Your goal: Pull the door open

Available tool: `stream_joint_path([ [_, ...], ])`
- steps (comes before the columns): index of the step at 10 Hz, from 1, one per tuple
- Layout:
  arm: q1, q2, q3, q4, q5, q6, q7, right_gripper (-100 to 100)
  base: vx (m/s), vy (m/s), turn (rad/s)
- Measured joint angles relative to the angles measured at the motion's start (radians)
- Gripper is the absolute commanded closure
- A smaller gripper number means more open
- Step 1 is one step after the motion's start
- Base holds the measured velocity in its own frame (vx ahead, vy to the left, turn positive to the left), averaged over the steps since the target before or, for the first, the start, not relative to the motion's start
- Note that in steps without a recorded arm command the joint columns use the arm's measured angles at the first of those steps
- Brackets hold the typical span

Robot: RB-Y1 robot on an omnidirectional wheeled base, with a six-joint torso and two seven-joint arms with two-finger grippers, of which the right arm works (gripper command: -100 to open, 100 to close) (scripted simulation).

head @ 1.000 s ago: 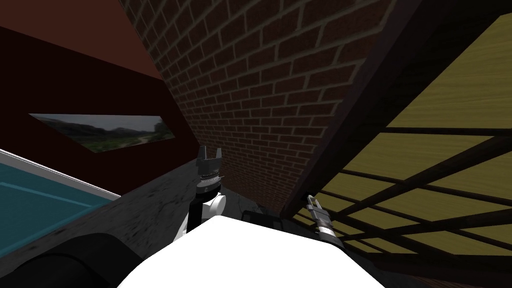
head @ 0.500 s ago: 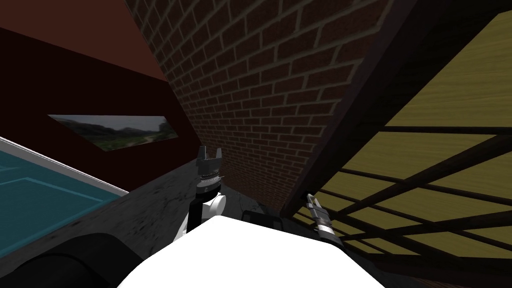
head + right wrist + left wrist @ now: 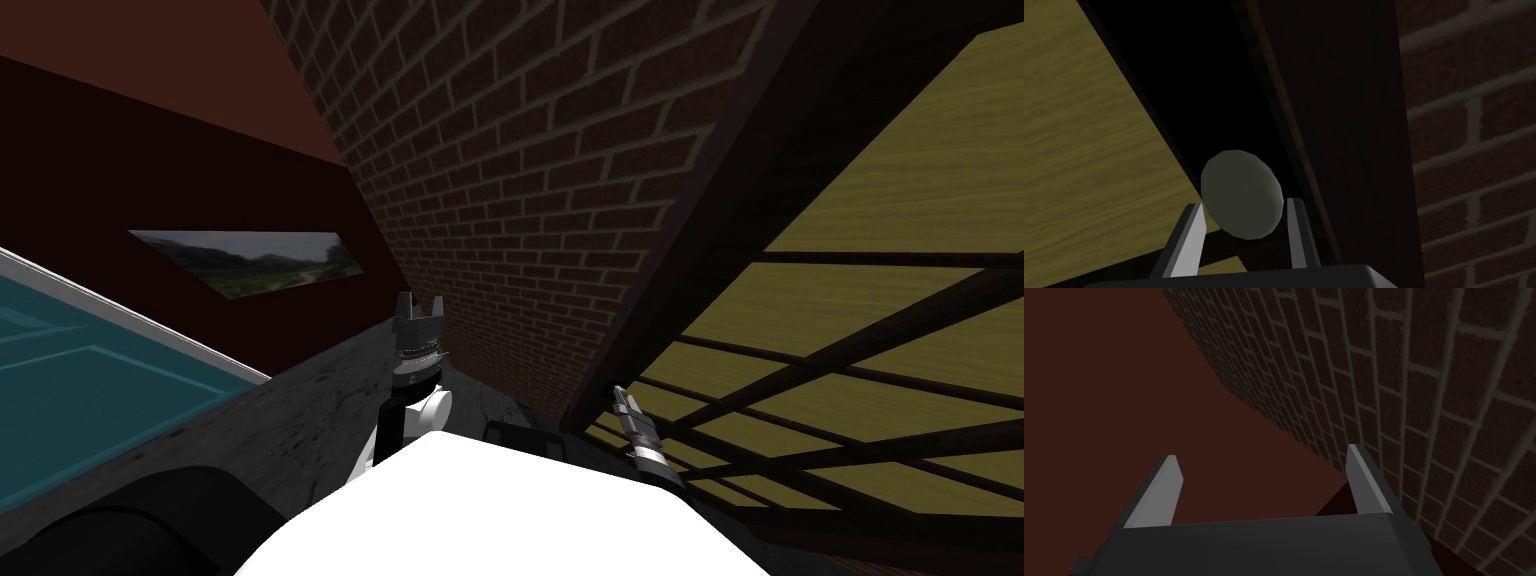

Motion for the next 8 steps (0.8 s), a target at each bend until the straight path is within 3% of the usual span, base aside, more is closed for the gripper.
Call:
stream_joint_path([
  [8, -0.015, -0.021, 0.05, 0.018, -0.084, 0.001, -0.207, 100, -0.037, -0.01, 0.031],
])
